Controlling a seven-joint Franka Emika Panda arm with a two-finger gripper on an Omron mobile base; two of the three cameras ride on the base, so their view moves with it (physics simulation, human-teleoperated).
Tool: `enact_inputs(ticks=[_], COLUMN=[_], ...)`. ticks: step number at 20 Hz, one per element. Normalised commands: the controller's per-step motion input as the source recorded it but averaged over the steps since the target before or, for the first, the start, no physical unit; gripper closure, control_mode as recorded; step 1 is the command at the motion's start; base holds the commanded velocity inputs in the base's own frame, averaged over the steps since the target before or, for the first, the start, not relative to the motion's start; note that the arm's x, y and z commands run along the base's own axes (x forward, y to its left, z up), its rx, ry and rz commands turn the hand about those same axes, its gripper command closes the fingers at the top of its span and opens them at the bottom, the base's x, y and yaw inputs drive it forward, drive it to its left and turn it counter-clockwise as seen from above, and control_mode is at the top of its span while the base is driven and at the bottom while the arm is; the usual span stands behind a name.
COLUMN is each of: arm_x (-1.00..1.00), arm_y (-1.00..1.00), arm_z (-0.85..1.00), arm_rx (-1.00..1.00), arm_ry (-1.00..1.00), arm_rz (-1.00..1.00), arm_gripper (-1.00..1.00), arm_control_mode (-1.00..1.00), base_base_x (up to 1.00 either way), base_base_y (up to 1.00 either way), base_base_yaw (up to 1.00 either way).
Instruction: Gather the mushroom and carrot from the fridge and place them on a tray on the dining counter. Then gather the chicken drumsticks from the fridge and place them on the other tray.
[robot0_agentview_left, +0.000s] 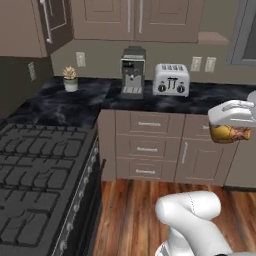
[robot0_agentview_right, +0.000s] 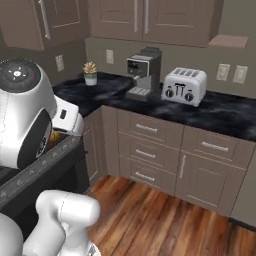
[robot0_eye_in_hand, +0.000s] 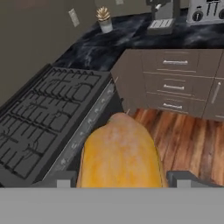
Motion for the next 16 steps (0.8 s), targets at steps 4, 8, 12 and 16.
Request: enact_inputs(ticks=[4,8,12,16], arm_x=[0.0,0.0,0.0,0.0], arm_y=[0.0,0.0,0.0,0.0], arm_z=[0.0,0.0,0.0,0.0], arm_rx=[0.0,0.0,0.0,0.0], arm_ry=[0.0,0.0,0.0,0.0], arm_rz=[0.0,0.0,0.0,0.0], arm_gripper=[1.0,1.0,1.0,1.0], arm_control_mode=[1.0,1.0,1.0,1.0], base_base_x=[-0.23,-0.27,-0.27,-0.33], base_base_y=[0.25,0.29,0.6,0.88], base_base_yaw=[0.55,0.54,0.49,0.43])
